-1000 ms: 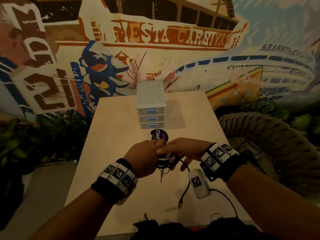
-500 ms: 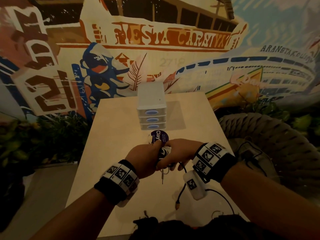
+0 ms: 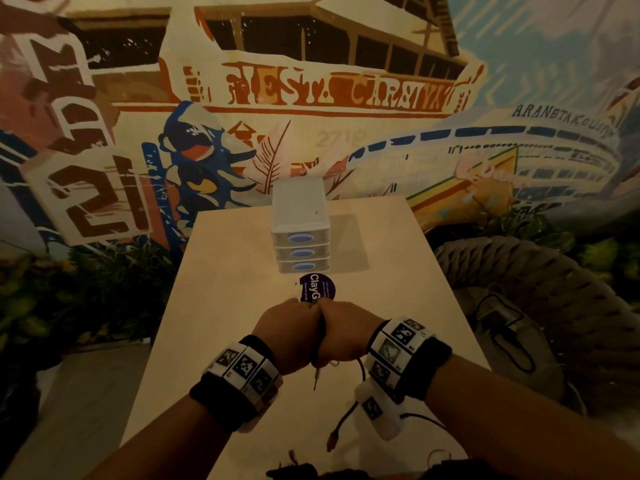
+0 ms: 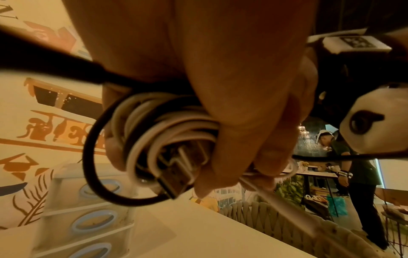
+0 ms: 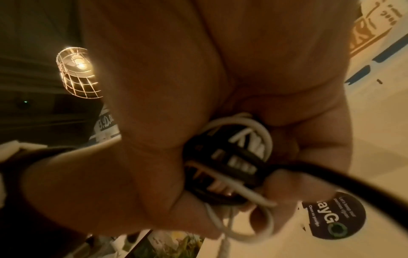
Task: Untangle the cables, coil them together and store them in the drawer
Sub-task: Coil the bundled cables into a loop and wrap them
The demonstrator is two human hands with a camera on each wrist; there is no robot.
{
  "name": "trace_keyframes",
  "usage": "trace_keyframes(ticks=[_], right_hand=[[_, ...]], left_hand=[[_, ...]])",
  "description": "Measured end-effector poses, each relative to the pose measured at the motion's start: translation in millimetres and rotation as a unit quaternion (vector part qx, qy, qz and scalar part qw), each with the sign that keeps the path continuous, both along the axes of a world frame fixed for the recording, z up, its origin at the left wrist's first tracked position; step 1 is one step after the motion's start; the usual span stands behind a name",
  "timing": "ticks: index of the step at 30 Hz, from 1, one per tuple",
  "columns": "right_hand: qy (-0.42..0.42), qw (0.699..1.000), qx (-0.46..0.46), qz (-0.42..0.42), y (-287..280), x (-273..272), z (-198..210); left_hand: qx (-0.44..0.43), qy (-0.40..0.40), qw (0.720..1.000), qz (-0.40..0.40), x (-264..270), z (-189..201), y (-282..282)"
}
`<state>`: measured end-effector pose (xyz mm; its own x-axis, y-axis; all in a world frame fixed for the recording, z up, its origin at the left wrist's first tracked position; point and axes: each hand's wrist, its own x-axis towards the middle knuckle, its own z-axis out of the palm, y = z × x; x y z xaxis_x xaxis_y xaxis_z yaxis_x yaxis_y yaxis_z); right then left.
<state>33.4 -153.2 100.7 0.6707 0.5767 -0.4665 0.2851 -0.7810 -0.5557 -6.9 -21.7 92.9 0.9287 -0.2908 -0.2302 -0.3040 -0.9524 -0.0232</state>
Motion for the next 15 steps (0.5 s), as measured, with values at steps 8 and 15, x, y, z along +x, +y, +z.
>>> trace_keyframes(ticks=[8, 15], right_hand=[[-0.014, 1.0, 0.02, 0.008, -20, 11, -9], [0.045, 0.986, 0.16, 0.009, -43, 20, 9]], left_hand=[[-0.247, -0.008, 0.966, 0.075, 0, -4, 30], [-0.536, 0.03, 0.837, 0.104, -9, -11, 43]])
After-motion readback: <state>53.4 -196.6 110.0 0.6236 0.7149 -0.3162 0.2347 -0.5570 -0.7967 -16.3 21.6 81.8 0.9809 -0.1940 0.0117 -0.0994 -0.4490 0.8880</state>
